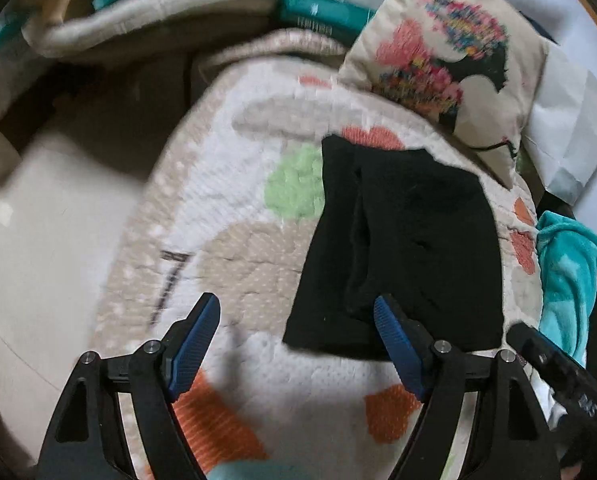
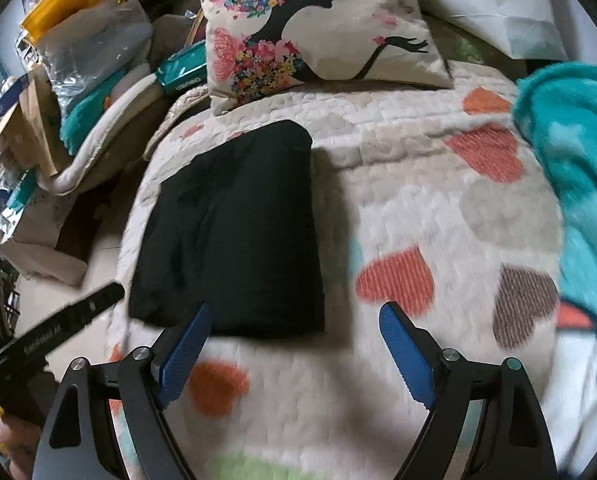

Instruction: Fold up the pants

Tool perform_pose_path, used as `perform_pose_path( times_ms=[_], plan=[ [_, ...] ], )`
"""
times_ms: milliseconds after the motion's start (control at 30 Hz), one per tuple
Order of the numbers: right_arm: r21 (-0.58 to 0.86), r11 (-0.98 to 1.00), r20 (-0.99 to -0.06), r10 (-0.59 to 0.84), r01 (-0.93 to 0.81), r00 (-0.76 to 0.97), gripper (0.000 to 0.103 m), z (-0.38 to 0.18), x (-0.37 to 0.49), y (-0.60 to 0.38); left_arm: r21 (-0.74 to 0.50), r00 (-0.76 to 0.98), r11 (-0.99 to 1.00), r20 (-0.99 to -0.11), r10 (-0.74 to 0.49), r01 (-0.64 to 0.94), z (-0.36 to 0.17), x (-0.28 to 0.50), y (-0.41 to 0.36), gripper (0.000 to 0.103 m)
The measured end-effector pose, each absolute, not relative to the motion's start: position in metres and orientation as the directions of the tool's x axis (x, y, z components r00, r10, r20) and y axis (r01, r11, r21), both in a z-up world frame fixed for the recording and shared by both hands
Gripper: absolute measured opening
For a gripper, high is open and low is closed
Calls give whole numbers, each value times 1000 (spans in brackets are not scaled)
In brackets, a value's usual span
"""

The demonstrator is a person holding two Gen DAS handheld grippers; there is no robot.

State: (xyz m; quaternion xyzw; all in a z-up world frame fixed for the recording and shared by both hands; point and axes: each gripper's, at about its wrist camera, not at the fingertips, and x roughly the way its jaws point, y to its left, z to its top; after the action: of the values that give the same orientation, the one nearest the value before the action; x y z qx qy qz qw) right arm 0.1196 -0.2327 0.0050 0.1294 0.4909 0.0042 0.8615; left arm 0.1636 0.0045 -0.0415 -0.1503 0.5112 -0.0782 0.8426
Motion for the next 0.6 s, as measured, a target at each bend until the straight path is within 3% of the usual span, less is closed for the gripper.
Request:
perform_pose_path(
  times_ms=[133, 200, 233, 400, 500, 600],
  plan=[
    [314, 941, -853, 220, 129, 473, 89, -23, 150, -237, -361, 432, 933, -840, -327, 4, -60, 172, -7, 79],
    [397, 910, -834, 303, 120, 461, 76, -34, 156, -237, -362, 444, 932, -832, -333, 21, -59, 172, -12, 79],
    [403, 907, -833, 309, 121, 460, 77, -35, 157, -237, -371, 441, 928, -828, -347, 33, -59, 173, -14, 79],
    [375, 922, -820, 285, 91, 496, 58, -20, 154, -235, -382, 444, 917, -805, -393, 120, -51, 165, -41, 71],
    [306, 946, -828, 206, 112, 521, 58, -14, 156, -237, -384, 418, 912, -812, -407, 142, -47, 165, -50, 71],
    [217, 970, -832, 126, 108, 540, 61, -4, 154, -234, -442, 413, 895, -806, -424, 56, -41, 165, -27, 71]
  ],
)
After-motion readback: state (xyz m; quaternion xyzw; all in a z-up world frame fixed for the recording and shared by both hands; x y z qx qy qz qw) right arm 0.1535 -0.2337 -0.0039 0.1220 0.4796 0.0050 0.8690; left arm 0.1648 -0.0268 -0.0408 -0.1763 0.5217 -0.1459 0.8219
